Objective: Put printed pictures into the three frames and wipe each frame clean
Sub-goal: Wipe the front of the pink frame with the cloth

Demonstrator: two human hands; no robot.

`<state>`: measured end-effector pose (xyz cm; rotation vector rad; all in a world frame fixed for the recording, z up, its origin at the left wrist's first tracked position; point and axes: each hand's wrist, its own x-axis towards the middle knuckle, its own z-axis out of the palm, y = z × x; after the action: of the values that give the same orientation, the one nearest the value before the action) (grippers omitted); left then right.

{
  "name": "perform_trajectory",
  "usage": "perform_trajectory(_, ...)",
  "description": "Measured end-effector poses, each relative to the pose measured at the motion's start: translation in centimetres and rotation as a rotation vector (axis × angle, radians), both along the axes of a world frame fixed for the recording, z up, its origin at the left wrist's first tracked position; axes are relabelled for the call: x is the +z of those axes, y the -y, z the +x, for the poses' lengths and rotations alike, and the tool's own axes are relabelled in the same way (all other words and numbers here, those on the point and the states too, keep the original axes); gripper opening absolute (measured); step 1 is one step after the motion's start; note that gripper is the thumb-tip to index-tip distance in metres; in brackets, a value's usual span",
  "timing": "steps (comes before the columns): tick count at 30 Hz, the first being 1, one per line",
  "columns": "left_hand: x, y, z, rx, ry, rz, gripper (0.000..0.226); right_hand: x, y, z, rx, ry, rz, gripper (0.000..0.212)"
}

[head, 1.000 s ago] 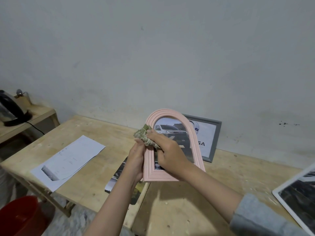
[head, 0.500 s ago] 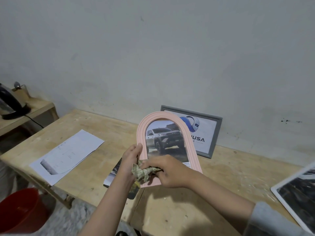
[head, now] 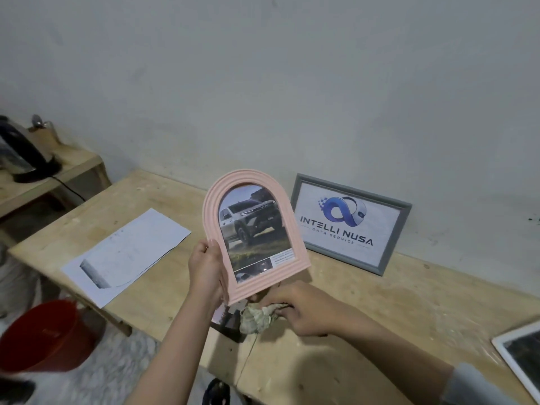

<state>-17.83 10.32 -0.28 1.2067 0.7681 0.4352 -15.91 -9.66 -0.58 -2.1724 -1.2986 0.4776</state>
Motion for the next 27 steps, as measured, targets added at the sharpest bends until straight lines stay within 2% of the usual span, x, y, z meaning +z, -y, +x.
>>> perform_trajectory(5, -0.1, -3.8, 0.3, 0.122, -0.056, 0.134, 0.015, -1.5, -2.6, 4.3, -0.194, 0.046, -0.095, 0.06)
perform_trajectory(11, -0.8, -10.4, 1.7, 0.143, -0.168, 0.158, 0.014, -3.2, -8.7, 11.6, -0.388, 0.01, -0.079, 0.039)
perform_trajectory(17, -1.5, -17.1, 4.5, 0.118, -0.191, 0.203, 0.019, -7.0, -15.3, 20.4, -0.516, 0.112, -0.092, 0.053)
perform_trajectory(20, -1.8, -19.8, 5.8, 0.102, -0.188, 0.225, 0.019, -9.5, -17.6, 24.3, -0.533, 0.165, -0.119, 0.049)
perform_trajectory(23, -2.3, -21.7, 6.9, 0.077, -0.184, 0.158, 0.019, -12.4, -18.8, 27.0, -0.533, 0.22, -0.221, 0.041)
perform_trajectory(27, -3.6, -23.4, 8.4, 0.064, -0.19, 0.093, 0.024, -16.0, -19.8, 27.0, -0.535, 0.121, -0.42, 0.045)
